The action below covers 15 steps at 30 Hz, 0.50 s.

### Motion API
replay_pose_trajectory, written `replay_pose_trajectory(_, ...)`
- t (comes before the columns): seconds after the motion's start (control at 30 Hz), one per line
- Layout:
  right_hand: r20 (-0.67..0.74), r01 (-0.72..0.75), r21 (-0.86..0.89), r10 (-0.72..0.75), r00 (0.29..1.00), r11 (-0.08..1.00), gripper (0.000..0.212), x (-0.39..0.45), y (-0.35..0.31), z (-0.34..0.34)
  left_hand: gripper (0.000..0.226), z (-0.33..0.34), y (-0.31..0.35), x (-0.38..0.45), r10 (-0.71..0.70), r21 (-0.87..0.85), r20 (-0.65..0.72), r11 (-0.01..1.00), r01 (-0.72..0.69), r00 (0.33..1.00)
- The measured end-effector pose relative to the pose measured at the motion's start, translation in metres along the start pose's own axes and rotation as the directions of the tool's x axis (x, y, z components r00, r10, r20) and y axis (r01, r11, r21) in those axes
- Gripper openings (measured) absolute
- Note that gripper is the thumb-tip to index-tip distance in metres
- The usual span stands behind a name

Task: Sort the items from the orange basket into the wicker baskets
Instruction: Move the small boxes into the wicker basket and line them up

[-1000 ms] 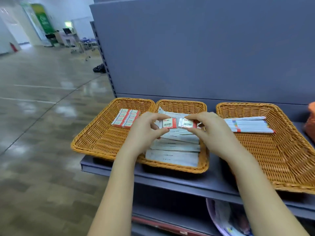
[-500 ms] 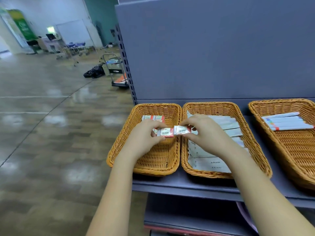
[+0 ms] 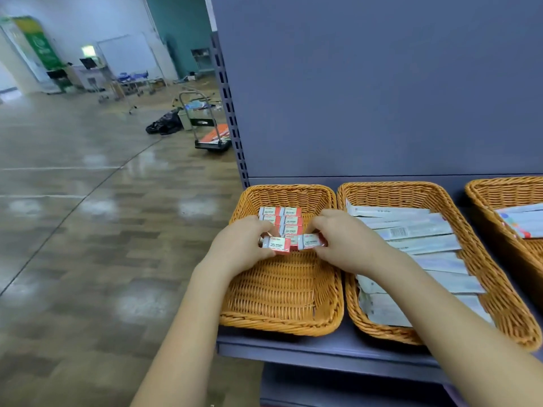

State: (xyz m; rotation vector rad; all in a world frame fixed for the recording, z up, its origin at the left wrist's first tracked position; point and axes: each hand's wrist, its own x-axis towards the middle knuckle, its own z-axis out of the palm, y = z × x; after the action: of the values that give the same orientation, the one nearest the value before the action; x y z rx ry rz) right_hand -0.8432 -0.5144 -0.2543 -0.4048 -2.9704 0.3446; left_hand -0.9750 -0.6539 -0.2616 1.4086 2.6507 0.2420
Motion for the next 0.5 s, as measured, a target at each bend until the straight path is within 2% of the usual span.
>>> replay_pose_trajectory(0.1, 0.032, -0.025, -0.039, 0.026, 0.999, 0.999, 0.031, 0.009, -0.008, 0.005, 0.038, 0.004, -0.009, 0.003, 0.025, 0.07, 0.019, 0.997, -0.026, 1.0)
replay_pose_trajectory(0.3, 0.104, -0.1, -0.056, 0.105, 0.989, 0.993, 0.034, 0.018, -0.027, 0.017, 0.037, 0.013, -0.018, 0.009, 0.186, 0.231, 0.02, 0.955, -0.186, 0.982)
replay_pose_trajectory(0.5, 0.136, -0.131, -0.112, 0.146, 0.98, 0.985, 0.03, 0.027, -0.036, 0.03, 0.037, 0.014, -0.027, 0.013, 0.212, 0.284, -0.011, 0.938, -0.201, 0.977)
